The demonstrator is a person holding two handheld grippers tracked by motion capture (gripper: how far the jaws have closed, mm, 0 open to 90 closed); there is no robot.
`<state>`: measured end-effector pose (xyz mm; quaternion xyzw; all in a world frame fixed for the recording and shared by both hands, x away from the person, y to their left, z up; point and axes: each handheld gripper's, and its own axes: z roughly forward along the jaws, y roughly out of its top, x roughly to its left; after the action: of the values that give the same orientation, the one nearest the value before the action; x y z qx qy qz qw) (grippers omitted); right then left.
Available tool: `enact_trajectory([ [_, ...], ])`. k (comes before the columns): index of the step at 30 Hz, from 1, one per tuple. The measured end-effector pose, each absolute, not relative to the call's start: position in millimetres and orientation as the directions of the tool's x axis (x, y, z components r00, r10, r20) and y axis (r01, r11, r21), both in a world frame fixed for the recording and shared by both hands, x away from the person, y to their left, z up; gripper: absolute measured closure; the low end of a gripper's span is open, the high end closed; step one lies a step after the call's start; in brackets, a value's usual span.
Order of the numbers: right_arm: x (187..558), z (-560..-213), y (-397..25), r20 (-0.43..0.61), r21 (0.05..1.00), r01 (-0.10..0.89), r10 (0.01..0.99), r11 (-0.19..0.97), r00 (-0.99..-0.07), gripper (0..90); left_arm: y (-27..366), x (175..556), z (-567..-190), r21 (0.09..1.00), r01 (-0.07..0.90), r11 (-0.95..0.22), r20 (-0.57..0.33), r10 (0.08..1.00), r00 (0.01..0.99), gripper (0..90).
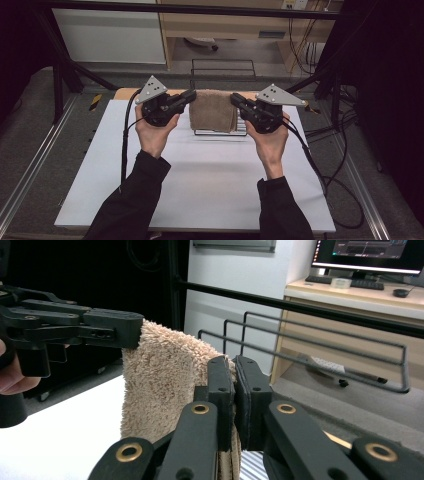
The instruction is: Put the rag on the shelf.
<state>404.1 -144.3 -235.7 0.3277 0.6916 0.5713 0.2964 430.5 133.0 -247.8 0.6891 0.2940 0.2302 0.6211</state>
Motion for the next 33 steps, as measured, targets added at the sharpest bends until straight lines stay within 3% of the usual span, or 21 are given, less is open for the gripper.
enact_trajectory([
  [33,434.1,-180.7,-160.9,-0.065,0.994,0.034,0.834,0.1,-0.547,86.5,107.7,464.1,-188.7,0.998,0.054,-0.035,-0.013,0.704,0.71,86.1],
])
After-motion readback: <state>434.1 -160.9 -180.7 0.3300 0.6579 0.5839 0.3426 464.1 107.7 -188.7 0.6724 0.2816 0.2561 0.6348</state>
